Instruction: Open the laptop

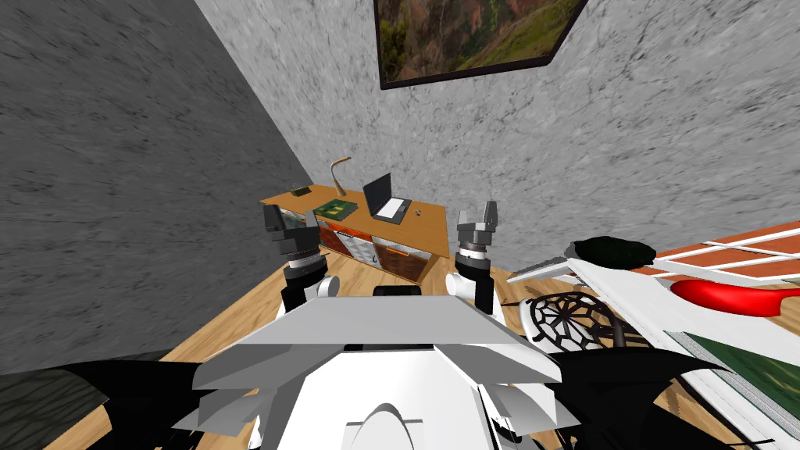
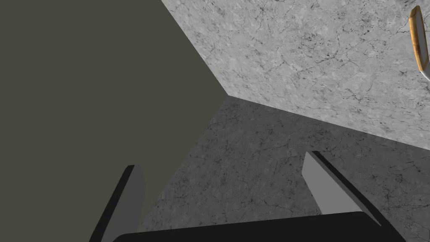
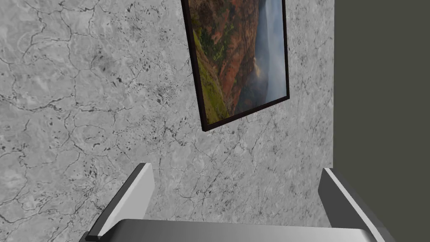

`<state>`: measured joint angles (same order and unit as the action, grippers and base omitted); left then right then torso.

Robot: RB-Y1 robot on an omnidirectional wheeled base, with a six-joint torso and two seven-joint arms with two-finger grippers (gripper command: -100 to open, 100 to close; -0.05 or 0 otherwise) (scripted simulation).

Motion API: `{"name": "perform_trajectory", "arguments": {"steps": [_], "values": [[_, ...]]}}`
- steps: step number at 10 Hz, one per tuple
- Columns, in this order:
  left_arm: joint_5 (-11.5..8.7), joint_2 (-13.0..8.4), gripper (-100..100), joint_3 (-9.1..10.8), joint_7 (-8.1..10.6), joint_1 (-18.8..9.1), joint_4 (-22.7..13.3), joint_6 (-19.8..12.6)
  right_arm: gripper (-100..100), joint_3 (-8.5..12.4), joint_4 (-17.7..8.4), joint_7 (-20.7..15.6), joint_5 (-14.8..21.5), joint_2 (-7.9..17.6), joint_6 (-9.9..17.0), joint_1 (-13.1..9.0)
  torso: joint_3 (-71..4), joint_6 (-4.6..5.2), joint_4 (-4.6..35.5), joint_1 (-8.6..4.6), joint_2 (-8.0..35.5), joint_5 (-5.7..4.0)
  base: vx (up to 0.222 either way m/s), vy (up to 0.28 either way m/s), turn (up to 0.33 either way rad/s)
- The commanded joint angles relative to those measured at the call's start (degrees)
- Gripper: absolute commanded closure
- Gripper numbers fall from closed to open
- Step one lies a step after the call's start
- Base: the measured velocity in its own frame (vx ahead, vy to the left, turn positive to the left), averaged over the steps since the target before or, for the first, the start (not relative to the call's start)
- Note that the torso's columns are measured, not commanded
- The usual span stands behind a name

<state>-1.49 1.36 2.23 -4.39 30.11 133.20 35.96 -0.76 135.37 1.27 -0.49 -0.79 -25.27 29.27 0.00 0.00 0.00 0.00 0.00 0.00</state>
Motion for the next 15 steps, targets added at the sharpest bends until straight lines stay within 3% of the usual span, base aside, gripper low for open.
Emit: {"name": "perform_trajectory", "arguments": {"steps": [1, 9, 10, 12, 15], "values": [[0.0, 0.0, 0, 0.0, 0.0, 0.0, 0.0, 0.0, 0, 0.0, 0.0, 0.0, 0.0, 0.0, 0.0, 0.0, -4.7, 0.0, 2.3, 0.0, 2.3, 0.0, 0.0, 0.0, 0.0], [0.0, 0.0, 0, 0.0, 0.0, 0.0, 0.0, 0.0, 0, 0.0, 0.0, 0.0, 0.0, 0.0, 0.0, 0.0, -70.7, 0.0, 35.4, 0.0, 35.4, 0.0, 0.0, 0.0, 0.0], [0.0, 0.0, 0, 0.0, 0.0, 0.0, 0.0, 0.0, -100, 0.1, -0.7, -0.1, 1.0, 2.2, -0.2, -0.5, -79.2, 0.0, 39.6, 0.0, 39.6, 0.0, -0.045, 0.051, -0.034], [0.0, 0.0, 0, -0.01, 0.0, 0.0, 0.0, 0.0, -100, 0.5, -2.3, -0.2, 3.4, 5.3, -0.6, -1.7, -84.1, 0.0, 42.1, 0.32, 42.3, 0.09, -0.082, 0.152, -0.055], [0.0, 0.0, 0, -0.02, 0.0, 0.0, 0.0, 0.0, -100, 1.3, -6.0, -0.6, 8.7, 9.3, -1.7, -4.7, -84.6, 0.0, 42.3, 0.1, 42.2, 0.03, -0.048, 0.218, -0.071]]}}
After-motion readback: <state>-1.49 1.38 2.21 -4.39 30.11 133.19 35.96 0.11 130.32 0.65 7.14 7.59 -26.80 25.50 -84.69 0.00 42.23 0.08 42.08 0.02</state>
